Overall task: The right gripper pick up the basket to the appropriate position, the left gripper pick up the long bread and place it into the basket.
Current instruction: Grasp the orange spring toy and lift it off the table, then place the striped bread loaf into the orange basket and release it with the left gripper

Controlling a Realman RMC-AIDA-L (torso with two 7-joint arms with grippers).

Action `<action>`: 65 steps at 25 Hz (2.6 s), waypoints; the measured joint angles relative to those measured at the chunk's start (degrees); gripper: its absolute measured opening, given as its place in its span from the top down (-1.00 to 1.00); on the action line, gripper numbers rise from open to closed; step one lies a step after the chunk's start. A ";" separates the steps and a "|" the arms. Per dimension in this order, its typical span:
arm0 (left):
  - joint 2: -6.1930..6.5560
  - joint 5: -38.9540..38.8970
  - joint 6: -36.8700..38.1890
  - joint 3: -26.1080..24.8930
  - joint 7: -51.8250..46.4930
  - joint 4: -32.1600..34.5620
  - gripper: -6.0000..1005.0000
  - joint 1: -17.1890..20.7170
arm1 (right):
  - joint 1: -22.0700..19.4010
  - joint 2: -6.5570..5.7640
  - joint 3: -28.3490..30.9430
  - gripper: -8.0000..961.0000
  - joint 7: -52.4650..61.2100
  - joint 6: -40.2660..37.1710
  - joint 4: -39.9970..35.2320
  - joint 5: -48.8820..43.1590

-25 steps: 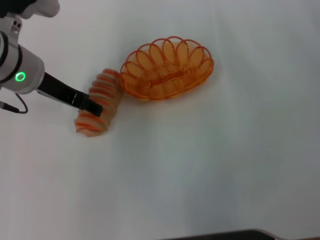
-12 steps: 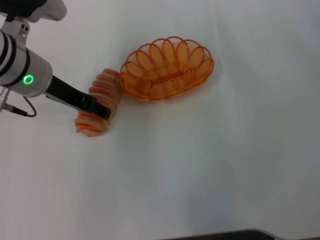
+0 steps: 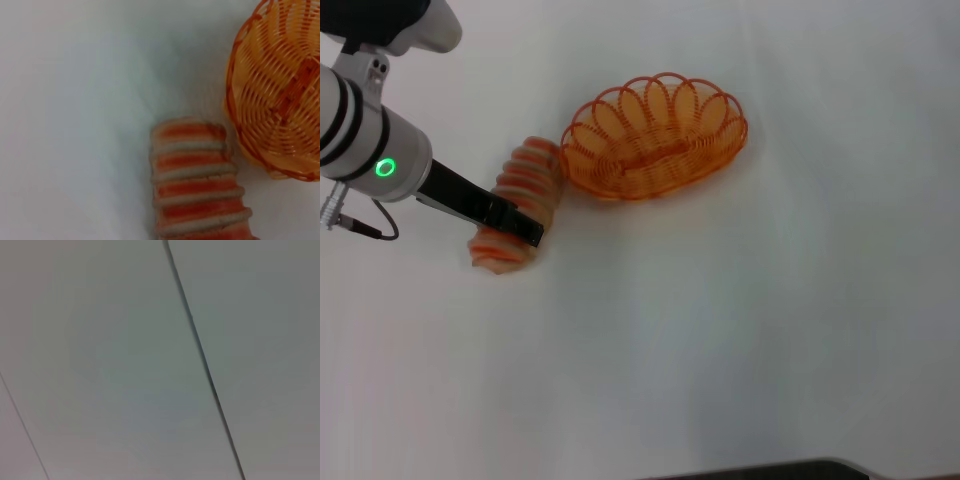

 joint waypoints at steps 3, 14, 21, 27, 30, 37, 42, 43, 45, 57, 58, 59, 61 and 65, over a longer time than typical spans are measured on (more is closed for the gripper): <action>0.00 0.06 -0.84 0.89 0.00 -0.51 -0.49 0.00 | -0.04 0.00 -0.06 -0.75 0.00 -0.06 0.01 -0.05; 0.00 1.62 -3.45 3.00 0.00 -1.16 -0.41 0.01 | -0.01 0.00 0.20 -0.75 0.00 -0.07 0.01 -0.05; 0.23 2.90 -4.95 2.30 0.00 -2.26 -0.36 0.10 | 0.44 0.00 0.05 -0.75 0.00 0.19 0.01 0.06; 0.35 3.10 -5.95 -0.40 0.13 -1.55 -0.27 0.34 | 0.58 0.00 0.01 -0.75 -0.04 0.35 0.01 0.19; 0.59 3.25 -6.05 -1.38 0.20 -0.76 -0.20 0.33 | 0.61 0.00 0.01 -0.75 -0.05 0.40 0.01 0.21; 0.92 7.58 -6.91 -5.79 2.05 0.34 -0.04 -0.46 | 0.80 0.00 0.02 -0.75 -0.21 0.38 0.01 0.26; 0.82 7.25 -7.01 -7.87 6.04 2.09 0.06 -0.58 | 0.85 -0.03 0.33 -0.75 -0.22 0.20 0.01 0.28; 0.67 6.94 -6.85 -8.17 7.67 3.17 0.08 -0.60 | 0.85 -0.07 0.35 -0.75 -0.20 0.17 0.01 0.29; 0.51 6.10 -6.53 -8.17 10.33 4.48 0.10 -0.59 | 0.87 -0.18 0.39 -0.75 -0.19 0.05 0.01 0.32; 0.52 -8.60 -0.18 -8.62 32.50 7.98 0.25 -5.04 | 0.45 -0.59 0.17 -0.75 -0.17 -0.15 0.01 0.21; 0.52 -10.70 0.78 -8.52 35.67 7.19 0.27 -6.11 | 0.39 -0.61 0.25 -0.75 -0.25 -0.29 0.01 0.17; 0.52 -10.70 0.78 -8.52 35.67 7.19 0.29 -6.11 | 0.35 -0.61 0.33 -0.75 -0.33 -0.44 0.01 0.14; 0.50 -12.11 0.91 -8.25 38.22 6.21 0.31 -6.85 | 0.21 -0.65 0.28 -0.75 -0.44 -0.67 0.01 0.05; 0.38 -12.49 -0.14 -6.40 41.46 3.57 0.37 -7.83 | -0.26 -0.70 0.17 -0.75 -0.44 -1.55 0.02 -0.04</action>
